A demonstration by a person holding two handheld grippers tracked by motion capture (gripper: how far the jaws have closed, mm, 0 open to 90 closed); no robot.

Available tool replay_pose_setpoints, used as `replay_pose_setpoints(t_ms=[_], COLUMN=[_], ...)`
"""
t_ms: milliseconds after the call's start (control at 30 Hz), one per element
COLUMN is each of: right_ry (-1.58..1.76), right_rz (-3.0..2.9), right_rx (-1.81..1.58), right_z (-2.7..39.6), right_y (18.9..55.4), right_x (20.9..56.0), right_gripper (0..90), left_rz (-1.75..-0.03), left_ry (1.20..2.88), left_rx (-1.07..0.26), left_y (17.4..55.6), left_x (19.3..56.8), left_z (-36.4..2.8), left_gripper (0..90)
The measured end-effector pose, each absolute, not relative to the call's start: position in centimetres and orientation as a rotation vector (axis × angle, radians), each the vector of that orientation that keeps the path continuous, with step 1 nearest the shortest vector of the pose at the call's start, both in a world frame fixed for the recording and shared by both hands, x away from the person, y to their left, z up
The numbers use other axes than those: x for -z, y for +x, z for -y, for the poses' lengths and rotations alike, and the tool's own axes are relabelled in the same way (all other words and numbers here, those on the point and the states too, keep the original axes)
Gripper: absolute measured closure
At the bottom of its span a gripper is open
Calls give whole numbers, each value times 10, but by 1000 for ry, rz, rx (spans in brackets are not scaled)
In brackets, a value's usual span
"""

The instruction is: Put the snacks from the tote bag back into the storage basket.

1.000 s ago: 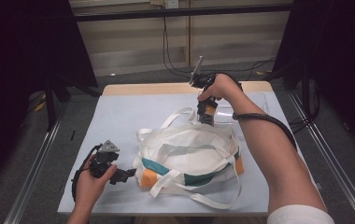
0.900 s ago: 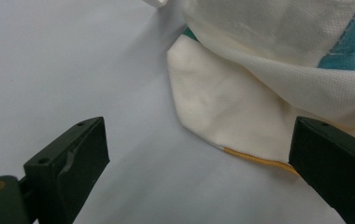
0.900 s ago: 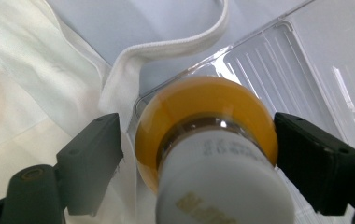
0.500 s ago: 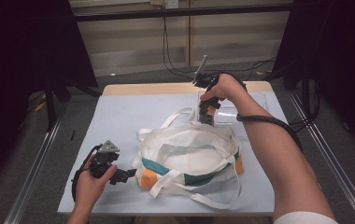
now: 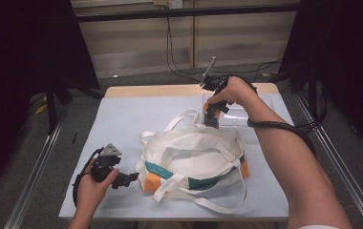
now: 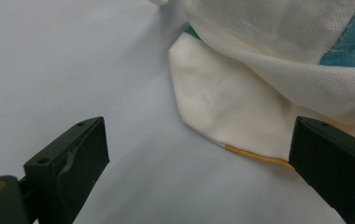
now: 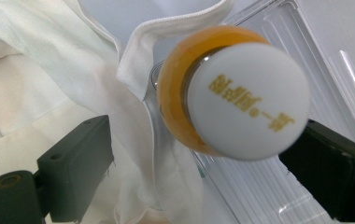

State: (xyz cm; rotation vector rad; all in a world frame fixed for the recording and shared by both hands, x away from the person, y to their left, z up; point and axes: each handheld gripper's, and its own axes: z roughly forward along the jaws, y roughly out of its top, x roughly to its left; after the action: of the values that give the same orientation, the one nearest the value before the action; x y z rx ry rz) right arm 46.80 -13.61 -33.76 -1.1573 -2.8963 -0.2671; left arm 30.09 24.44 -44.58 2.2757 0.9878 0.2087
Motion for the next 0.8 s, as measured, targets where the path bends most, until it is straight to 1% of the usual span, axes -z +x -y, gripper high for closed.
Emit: replay_pose_setpoints(t_ms=[333,800], right_ry=[-1156,-1117], right_rz=[2891,2907], right_rx=[287,276], right_z=[145,159], right_y=[457,438], right_x=[333,330], right_gripper=[76,77], left_rz=[-994,-1014], left_ry=[2271,2269], left_rx=[-208,-202], left_y=[305,305], left_x=[446,448], left_z=[-245,-251], left_gripper=[46,46])
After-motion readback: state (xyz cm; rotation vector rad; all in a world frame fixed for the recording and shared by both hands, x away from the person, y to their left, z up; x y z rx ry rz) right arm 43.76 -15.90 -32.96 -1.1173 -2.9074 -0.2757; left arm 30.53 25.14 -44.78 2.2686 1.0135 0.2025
